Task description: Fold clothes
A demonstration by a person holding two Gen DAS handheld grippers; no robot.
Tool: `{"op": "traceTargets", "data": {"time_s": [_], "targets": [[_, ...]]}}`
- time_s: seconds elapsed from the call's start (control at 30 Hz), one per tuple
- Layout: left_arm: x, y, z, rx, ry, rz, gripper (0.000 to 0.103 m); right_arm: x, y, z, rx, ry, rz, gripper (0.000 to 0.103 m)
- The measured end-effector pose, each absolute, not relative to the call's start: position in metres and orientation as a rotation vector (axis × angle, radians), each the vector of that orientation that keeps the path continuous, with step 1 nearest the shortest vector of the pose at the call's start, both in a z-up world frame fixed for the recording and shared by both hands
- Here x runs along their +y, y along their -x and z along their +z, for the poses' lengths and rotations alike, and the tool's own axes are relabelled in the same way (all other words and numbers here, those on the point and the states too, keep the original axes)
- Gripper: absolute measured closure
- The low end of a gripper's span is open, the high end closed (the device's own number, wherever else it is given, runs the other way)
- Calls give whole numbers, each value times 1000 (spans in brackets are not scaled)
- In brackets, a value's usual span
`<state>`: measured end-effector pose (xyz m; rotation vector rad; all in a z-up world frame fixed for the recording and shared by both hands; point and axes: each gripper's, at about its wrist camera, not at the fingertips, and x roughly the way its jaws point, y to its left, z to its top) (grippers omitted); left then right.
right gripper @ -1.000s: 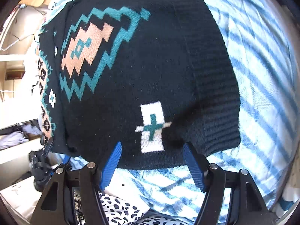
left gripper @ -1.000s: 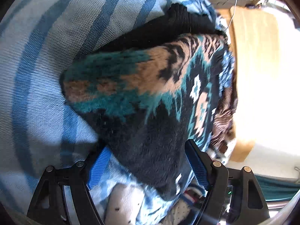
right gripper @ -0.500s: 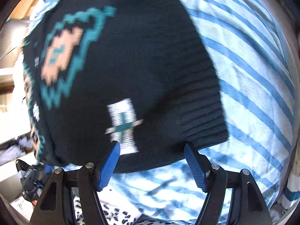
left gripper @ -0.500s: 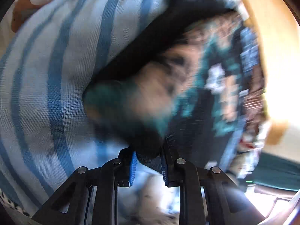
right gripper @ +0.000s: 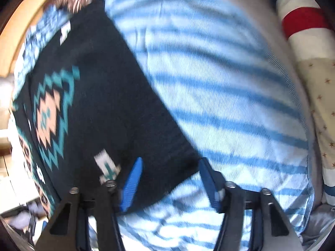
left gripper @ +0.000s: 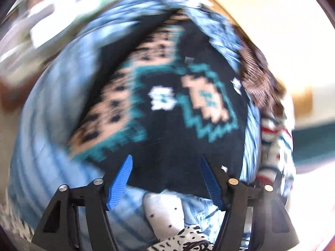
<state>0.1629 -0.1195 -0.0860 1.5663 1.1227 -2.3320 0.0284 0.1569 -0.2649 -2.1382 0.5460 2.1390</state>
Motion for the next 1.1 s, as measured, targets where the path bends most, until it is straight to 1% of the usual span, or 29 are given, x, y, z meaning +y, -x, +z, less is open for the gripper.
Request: {"op": "traceTargets", "data": {"time_s": [0.03, 0.07, 0.17, 0.27, 0.33, 0.4, 0.43, 0.47, 0.5, 0.53, 0.57, 0.6, 0.63, 0.7, 0.73, 0.77, 0.8, 0.87, 0.93, 0.97, 1.0, 1.1], "targets": [[-113, -155, -92, 1087, -1624, -2332, 80, 158, -29, -266, 553, 2134, 2137, 63], [-105, -149, -101, 1066, -1694, -2331, 86, 159, -30, -267, 560, 2129, 2136, 64], [-78, -127, -157, 1035, -1983, -2241, 87, 162, -36, -279, 604, 2168, 2091, 65], [-72, -123, -196, 988, -2059, -2174, 90, 165, -40, -288, 652, 2176, 2057, 67], [-79, -124, -193, 1059, -2073, -2119, 90, 170, -40, -286, 692, 2189, 2036, 65], [-85, -126, -185, 1100, -2077, -2064, 90, 173, -40, -282, 763, 2196, 2007, 54], [-86, -126, -179, 1103, -2079, -2061, 89, 175, -42, -282, 812, 2200, 1979, 34], [-85, -126, -172, 1112, -2072, -2079, 89, 178, -46, -284, 874, 2205, 1951, 22], [-84, -125, -165, 1121, -2058, -2110, 86, 181, -49, -286, 935, 2209, 1922, 22], [-83, -124, -157, 1129, -2042, -2142, 70, 183, -53, -289, 991, 2214, 1895, 23], [-82, -122, -150, 1145, -2019, -2180, 42, 183, -55, -294, 1021, 2226, 1878, 26], [-81, -119, -143, 1152, -1994, -2219, 28, 183, -57, -300, 1048, 2236, 1861, 29], [-81, -115, -136, 1153, -1968, -2256, 21, 184, -58, -305, 1059, 2238, 1840, 40], [-79, -108, -123, 1153, -1915, -2330, 21, 184, -60, -308, 1084, 2218, 1841, 51], [-79, -106, -119, 1144, -1893, -2362, 21, 184, -59, -305, 1092, 2203, 1862, 59], [-78, -105, -116, 1126, -1876, -2392, 21, 182, -56, -300, 1073, 2198, 1908, 64], [-77, -104, -113, 1089, -1862, -2426, 21, 179, -53, -295, 1054, 2193, 1955, 65], [-78, -102, -107, 997, -1836, -2497, 21, 172, -42, -287, 1026, 2187, 2015, 73], [-68, -95, -108, 914, -1847, -2557, 21, 168, -32, -281, 1003, 2187, 2045, 77], [-64, -95, -109, 921, -1863, -2582, 21, 174, -30, -276, 987, 2191, 2074, 79], [-60, -95, -110, 945, -1881, -2607, 21, 147, -26, -269, 956, 2193, 2128, 80], [-59, -95, -114, 1108, -1885, -2645, 21, 120, -20, -248, 861, 2208, 2279, 85]]}}
